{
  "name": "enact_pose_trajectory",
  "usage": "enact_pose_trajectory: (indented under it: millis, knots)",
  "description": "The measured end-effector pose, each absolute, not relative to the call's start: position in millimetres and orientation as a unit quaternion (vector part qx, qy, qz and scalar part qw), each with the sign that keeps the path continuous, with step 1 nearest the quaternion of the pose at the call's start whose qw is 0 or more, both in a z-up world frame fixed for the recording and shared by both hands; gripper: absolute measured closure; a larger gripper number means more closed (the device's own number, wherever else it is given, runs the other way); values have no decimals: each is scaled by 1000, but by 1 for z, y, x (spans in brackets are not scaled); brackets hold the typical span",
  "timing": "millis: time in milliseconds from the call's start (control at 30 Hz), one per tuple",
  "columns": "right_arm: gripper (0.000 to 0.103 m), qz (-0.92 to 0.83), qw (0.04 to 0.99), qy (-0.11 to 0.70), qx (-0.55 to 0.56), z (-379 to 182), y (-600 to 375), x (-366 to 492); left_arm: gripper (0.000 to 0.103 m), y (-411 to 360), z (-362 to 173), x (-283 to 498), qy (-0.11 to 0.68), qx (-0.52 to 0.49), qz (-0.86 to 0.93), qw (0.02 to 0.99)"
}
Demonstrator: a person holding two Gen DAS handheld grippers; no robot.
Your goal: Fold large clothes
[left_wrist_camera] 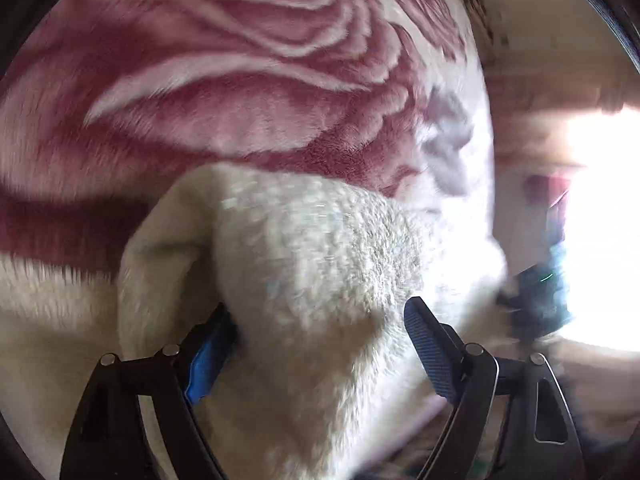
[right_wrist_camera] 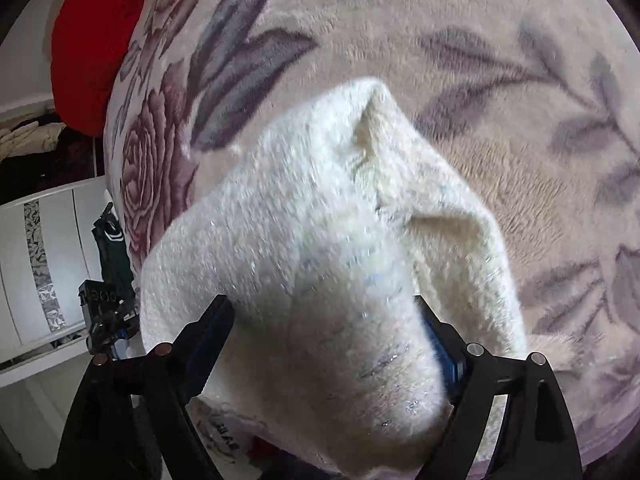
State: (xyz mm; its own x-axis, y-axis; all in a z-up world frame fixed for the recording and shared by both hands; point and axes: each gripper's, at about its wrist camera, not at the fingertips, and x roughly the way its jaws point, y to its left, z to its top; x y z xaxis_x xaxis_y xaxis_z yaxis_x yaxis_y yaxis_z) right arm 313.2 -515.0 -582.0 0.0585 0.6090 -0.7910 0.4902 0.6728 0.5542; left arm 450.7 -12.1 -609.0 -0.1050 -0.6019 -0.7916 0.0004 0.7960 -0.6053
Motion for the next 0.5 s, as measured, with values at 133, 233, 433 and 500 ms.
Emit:
enact_pose_trajectory:
  millis: [133, 233, 433, 500]
  knots:
    - [59, 36, 635, 667, 387, -579, -503, 316, 76, -9, -600, 460, 686, -181, -216, 670]
    - [78, 39, 677, 619, 398, -552, -503, 318, 80, 4, -600, 470, 668, -209, -210, 683]
    - [79, 11, 689, 613, 386, -562, -506, 300, 78, -3, -631, 482, 672, -223, -203, 677]
    - [74, 5, 677, 625, 388, -579, -507, 292, 74, 9, -625, 477, 675, -235, -202, 670]
